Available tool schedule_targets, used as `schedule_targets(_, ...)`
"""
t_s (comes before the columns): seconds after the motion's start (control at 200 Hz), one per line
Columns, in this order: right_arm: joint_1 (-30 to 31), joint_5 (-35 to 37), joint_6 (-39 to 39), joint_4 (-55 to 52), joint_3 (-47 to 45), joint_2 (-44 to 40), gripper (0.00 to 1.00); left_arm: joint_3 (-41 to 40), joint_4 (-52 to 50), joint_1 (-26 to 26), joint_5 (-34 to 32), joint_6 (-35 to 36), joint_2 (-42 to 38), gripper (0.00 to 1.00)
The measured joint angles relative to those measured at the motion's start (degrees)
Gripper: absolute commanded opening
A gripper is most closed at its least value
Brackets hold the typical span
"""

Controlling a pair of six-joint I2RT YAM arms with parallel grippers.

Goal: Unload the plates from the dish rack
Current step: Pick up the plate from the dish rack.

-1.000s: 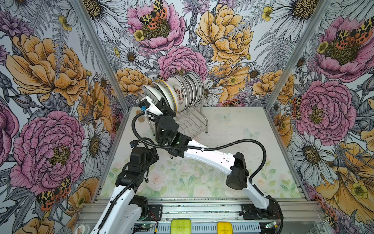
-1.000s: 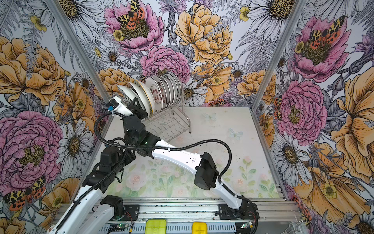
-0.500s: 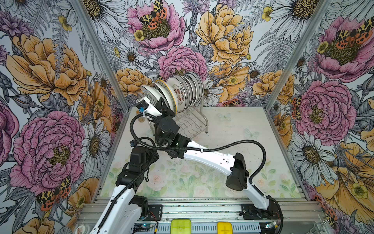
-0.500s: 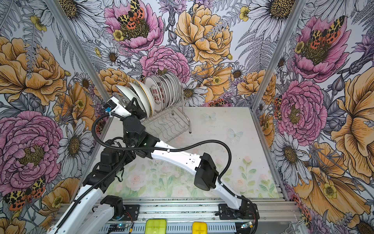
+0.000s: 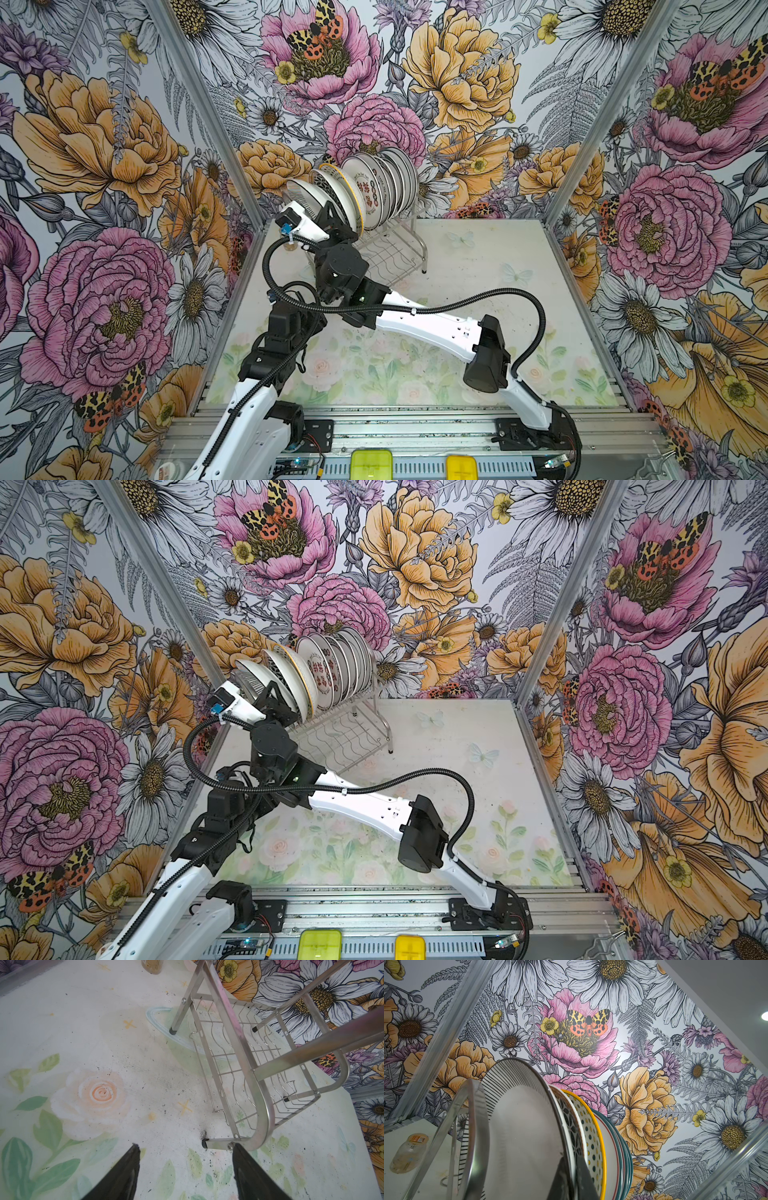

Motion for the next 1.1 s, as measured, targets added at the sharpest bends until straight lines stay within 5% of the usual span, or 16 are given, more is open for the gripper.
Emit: schedule_targets(1.101,0.6,0.0,-12.6,26.8,0.0,0.4,0.0,0.0,0.3,0.0,0.0,0.0,0.0,0.7)
